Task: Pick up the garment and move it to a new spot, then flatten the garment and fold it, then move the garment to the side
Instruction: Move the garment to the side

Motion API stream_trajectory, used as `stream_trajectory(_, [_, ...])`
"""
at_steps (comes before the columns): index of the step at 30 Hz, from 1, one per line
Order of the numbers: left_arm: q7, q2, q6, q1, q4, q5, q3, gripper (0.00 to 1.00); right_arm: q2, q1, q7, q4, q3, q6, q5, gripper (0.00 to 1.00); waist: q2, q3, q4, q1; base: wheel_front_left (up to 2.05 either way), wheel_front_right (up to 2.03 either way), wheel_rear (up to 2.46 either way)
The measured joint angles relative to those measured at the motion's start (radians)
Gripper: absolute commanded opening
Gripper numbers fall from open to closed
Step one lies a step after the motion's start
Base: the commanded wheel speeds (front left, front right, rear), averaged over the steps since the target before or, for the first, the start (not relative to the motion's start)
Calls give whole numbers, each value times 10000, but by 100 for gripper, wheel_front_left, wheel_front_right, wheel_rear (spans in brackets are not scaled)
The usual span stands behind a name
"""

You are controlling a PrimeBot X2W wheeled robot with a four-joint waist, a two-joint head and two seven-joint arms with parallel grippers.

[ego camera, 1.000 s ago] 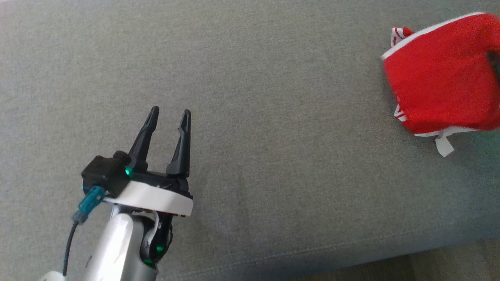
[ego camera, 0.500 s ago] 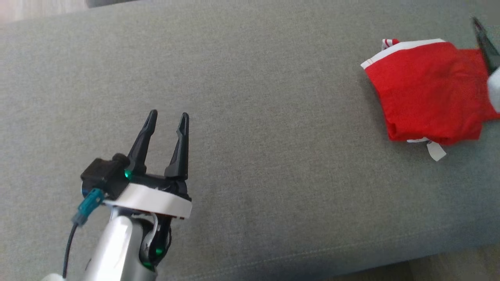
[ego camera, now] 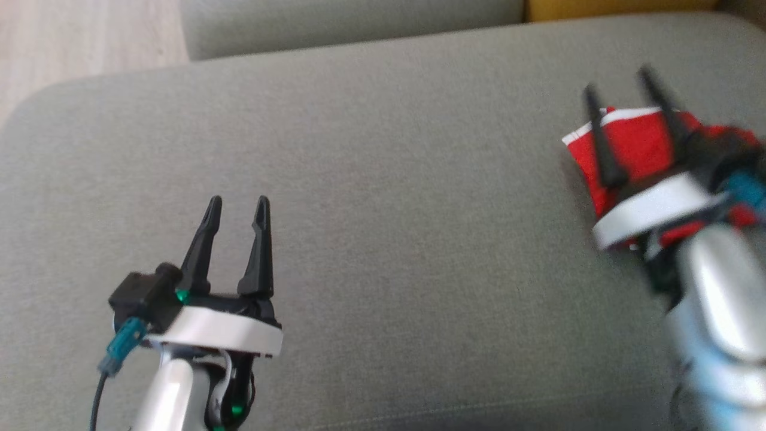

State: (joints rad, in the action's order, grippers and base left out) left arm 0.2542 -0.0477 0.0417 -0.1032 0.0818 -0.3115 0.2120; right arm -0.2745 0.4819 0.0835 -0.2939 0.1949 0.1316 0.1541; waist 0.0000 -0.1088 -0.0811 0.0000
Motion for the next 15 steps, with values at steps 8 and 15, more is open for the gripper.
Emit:
stream_trajectory(8, [15, -2, -349, 750, -245, -247, -25, 100, 1981, -2406, 1304, 209, -890, 0, -568, 100, 0, 853, 468, 0, 0, 0, 0])
stream_trajectory(15, [15, -8, -368, 1257, -307, -362, -23, 100, 2171, -3833, 1638, 355, -1260, 0, -380, 100, 0, 1165, 805, 0, 0, 0, 0])
